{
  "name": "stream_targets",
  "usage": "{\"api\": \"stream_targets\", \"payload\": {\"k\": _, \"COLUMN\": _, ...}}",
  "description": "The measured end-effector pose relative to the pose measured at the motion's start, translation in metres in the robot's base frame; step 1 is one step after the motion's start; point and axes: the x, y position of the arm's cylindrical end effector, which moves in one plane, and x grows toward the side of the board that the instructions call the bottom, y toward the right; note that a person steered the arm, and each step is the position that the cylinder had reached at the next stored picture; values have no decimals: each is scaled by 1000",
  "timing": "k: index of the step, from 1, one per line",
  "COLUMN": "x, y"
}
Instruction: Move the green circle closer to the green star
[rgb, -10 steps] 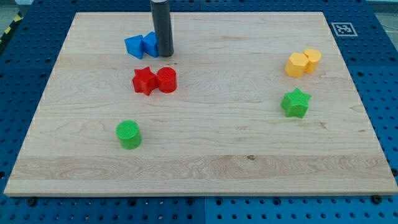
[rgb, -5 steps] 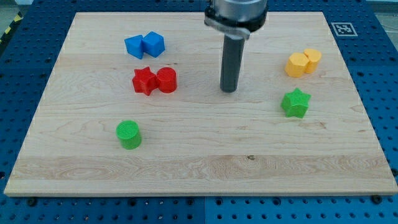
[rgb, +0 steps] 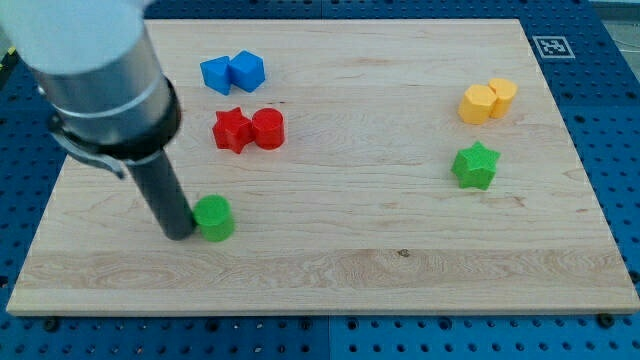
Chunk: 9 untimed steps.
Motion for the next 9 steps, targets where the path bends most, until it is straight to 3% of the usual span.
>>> {"api": "stream_targets", "payload": {"k": 1, "x": 4, "y": 58}}
{"api": "stream_targets", "payload": {"k": 3, "x": -52, "y": 180}}
{"api": "stream_targets", "payload": {"k": 4, "x": -53, "y": 163}}
{"api": "stream_targets", "payload": {"k": 6, "x": -49, "y": 75}}
{"api": "stream_targets", "payload": {"k": 7, "x": -74, "y": 74}}
{"api": "stream_targets", "payload": {"k": 9, "x": -83, "y": 176}}
